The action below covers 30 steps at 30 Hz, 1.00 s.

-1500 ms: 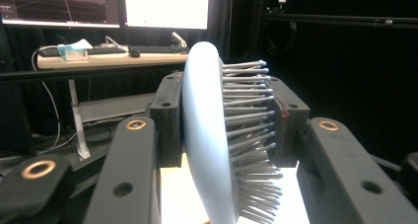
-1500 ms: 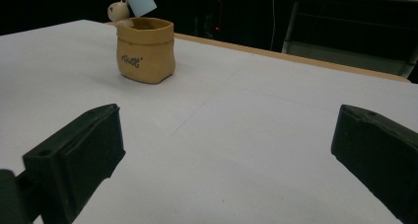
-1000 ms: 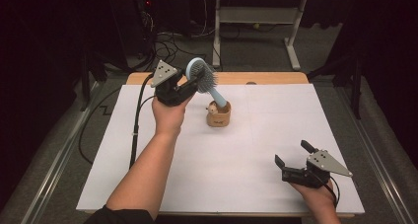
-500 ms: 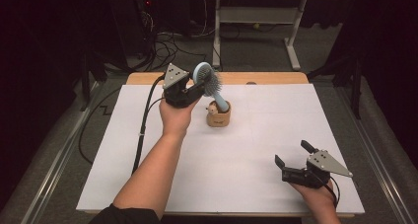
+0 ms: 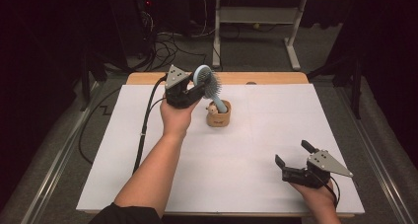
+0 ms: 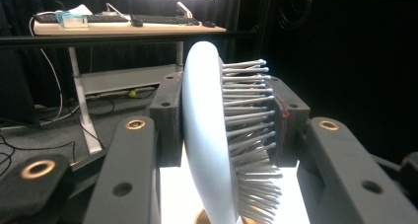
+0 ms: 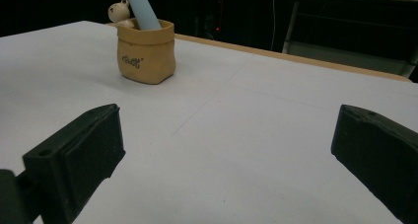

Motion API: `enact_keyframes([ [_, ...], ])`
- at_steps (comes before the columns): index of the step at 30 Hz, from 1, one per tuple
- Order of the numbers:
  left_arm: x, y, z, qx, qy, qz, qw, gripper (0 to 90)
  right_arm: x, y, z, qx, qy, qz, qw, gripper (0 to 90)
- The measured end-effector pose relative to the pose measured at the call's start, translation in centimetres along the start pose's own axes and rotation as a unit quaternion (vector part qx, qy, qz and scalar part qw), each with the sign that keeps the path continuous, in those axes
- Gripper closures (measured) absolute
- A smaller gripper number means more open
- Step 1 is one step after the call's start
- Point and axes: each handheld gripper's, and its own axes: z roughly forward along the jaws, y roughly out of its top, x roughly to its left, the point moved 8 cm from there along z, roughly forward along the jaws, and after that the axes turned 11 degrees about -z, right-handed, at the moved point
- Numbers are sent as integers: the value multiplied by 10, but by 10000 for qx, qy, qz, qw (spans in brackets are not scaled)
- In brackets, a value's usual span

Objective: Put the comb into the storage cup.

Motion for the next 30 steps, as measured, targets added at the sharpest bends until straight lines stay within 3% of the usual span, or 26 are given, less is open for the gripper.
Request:
enact_keyframes([
  [30,6,-14,11,141,-79,-130,9998,576,0,1,-1,-91,-38,2,10000,3],
])
